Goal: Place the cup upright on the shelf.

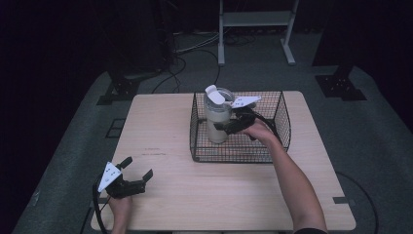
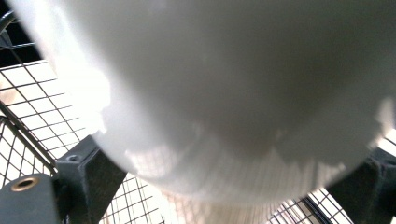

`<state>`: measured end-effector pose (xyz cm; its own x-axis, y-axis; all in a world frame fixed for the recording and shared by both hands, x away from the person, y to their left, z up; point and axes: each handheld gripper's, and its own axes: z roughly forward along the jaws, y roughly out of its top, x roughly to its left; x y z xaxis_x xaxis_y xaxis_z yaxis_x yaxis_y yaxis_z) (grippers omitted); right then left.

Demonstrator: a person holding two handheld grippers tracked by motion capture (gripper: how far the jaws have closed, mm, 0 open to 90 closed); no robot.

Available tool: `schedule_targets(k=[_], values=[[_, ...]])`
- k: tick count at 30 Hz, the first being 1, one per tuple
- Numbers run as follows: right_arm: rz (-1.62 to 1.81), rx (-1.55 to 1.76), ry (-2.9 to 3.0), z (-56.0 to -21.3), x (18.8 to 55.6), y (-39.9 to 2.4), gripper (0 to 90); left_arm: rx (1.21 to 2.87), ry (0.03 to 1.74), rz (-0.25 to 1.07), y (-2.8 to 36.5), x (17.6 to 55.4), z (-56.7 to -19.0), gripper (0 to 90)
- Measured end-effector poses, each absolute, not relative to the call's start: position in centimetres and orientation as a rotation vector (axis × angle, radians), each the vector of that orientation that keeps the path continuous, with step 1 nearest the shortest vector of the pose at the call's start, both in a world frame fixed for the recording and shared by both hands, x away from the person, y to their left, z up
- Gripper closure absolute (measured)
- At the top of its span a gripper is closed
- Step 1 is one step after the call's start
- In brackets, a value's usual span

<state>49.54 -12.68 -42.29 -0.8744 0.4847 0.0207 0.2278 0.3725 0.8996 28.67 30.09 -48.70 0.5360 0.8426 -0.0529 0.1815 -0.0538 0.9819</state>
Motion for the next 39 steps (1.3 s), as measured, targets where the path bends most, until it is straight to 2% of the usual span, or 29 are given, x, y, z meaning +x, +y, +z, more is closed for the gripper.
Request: schedule_targets(k=[25,39], values=[[1.472,0.733,2.354,-40.4,47.8,-16.1,8.7,1.56,0.896,0.679,30.1,28.5,-48.7,0.0],[1.434,0.825,2.317,-38.1,46.8,-17.4,8.6,1.562,0.897,0.68,30.1,28.5,-48.7,0.0]])
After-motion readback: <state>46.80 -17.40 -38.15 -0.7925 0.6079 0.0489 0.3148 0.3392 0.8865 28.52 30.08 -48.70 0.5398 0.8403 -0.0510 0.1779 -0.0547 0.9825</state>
